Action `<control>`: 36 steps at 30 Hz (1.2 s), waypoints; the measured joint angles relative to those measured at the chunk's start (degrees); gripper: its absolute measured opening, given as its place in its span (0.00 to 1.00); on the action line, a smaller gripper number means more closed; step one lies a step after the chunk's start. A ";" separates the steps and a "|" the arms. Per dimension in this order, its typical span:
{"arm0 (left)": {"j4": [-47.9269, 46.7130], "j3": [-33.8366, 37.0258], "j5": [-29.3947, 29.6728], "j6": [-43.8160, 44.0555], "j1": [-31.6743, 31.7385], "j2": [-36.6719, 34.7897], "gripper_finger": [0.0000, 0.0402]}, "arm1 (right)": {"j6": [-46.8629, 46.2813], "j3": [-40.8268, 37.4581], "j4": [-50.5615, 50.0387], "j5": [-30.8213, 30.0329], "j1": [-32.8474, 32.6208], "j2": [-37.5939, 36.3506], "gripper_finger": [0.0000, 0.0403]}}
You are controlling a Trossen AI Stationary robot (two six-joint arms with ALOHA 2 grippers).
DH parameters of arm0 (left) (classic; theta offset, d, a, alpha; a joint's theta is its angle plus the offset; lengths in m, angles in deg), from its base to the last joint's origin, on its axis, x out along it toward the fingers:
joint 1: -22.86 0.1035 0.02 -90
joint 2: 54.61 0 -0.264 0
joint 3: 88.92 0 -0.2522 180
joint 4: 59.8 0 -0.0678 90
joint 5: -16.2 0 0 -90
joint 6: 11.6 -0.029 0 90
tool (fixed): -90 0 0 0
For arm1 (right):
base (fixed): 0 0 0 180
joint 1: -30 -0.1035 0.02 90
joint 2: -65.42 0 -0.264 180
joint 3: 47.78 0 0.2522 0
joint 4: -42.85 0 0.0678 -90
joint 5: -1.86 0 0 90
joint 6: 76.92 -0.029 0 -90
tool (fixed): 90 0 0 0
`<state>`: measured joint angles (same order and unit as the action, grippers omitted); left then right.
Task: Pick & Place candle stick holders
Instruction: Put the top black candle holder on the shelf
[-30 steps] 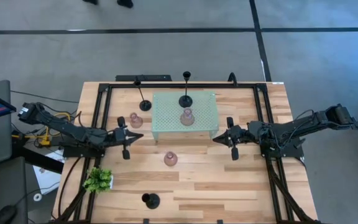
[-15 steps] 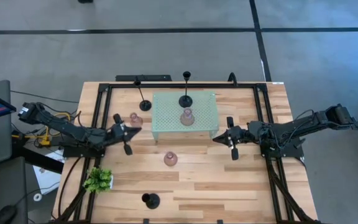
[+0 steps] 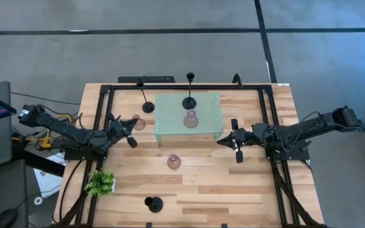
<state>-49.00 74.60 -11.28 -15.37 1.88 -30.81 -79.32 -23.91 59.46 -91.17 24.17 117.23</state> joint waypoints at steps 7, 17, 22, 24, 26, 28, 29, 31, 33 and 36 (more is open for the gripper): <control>0.00 0.00 0.02 -0.44 3.30 0.00 0.16 | 0.00 0.00 0.00 0.00 0.00 0.00 0.00; 0.00 0.00 -0.02 -0.46 11.00 0.00 0.34 | 0.00 0.00 0.00 0.00 0.00 0.00 0.00; 0.27 0.00 -3.99 -0.26 14.95 0.00 0.40 | 0.08 0.00 0.00 -0.02 0.00 0.00 0.00; 0.41 0.00 -6.86 -0.24 16.59 0.00 0.42 | 1.75 0.00 0.00 -0.02 0.00 0.00 0.00; 0.56 0.00 -9.82 -0.24 18.18 0.02 0.44 | 3.25 0.00 0.00 -0.02 -0.02 0.00 0.00; 0.95 0.00 -12.62 -0.24 19.75 0.00 0.46 | 4.00 0.00 -0.01 -0.02 0.00 0.00 0.00; 1.22 0.00 -14.12 -0.24 20.55 0.00 0.47 | 4.02 0.00 -0.02 -0.02 0.00 0.00 0.00; 1.83 0.00 -16.25 -0.24 22.24 0.02 0.48 | 4.03 0.00 -0.02 -0.02 0.00 0.00 0.00; 2.50 0.00 -17.64 -0.24 24.09 0.00 0.49 | 4.02 0.00 -0.02 -0.02 -0.01 0.00 0.00; 2.88 0.00 -19.21 -0.24 27.16 0.01 0.50 | 4.00 0.00 -0.02 -0.02 0.00 0.00 0.00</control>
<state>-46.13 74.60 -30.49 -15.61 29.04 -30.80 -75.32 -23.91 59.43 -91.19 24.17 117.23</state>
